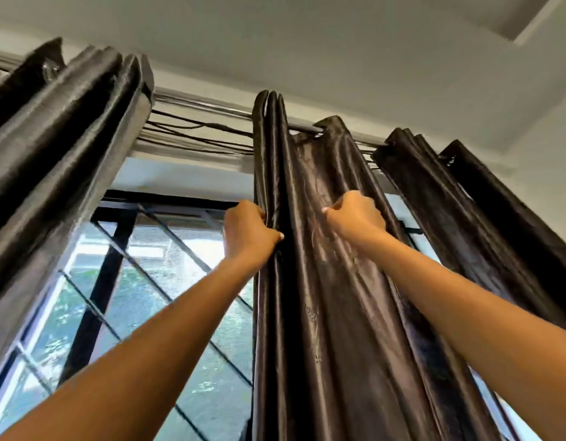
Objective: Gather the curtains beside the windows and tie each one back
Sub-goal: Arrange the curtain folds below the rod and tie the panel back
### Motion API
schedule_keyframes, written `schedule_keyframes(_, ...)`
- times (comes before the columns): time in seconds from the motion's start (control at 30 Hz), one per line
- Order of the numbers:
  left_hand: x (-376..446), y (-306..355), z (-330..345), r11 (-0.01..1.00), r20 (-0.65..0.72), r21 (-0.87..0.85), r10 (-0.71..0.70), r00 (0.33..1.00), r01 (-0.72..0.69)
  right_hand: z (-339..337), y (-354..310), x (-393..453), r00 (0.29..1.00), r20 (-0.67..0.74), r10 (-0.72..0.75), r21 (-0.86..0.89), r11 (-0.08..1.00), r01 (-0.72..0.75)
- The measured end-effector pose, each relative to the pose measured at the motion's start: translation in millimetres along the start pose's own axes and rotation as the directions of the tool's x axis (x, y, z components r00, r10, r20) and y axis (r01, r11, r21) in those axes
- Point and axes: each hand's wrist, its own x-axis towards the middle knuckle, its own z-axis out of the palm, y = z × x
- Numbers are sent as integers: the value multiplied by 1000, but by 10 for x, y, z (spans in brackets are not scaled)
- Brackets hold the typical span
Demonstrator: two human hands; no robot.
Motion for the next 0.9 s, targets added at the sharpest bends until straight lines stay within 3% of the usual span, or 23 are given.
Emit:
schedule_keyframes(0.17,40,160,262,990,-110,82,122,986,-113,-11,563,267,992,-125,-34,-186,983,10)
schedule_keyframes(0.37,128,261,343,973,-181,186,169,969,-136,125,847,634,996,-83,19,-175,984,-33)
schedule_keyframes(0.6,145,141,434,984,-142,162,96,985,-73,158,969,822,984,-149,100,-82,990,-114)
schedule_keyframes(0.8,109,101,384,993,-147,97,75,986,-61,176,778,729,984,-180,-9,-32,999,4)
schedule_keyframes(0.9,108,80,323,997,-152,63,52,987,-43,248,531,650,990,-102,-94,1,996,94)
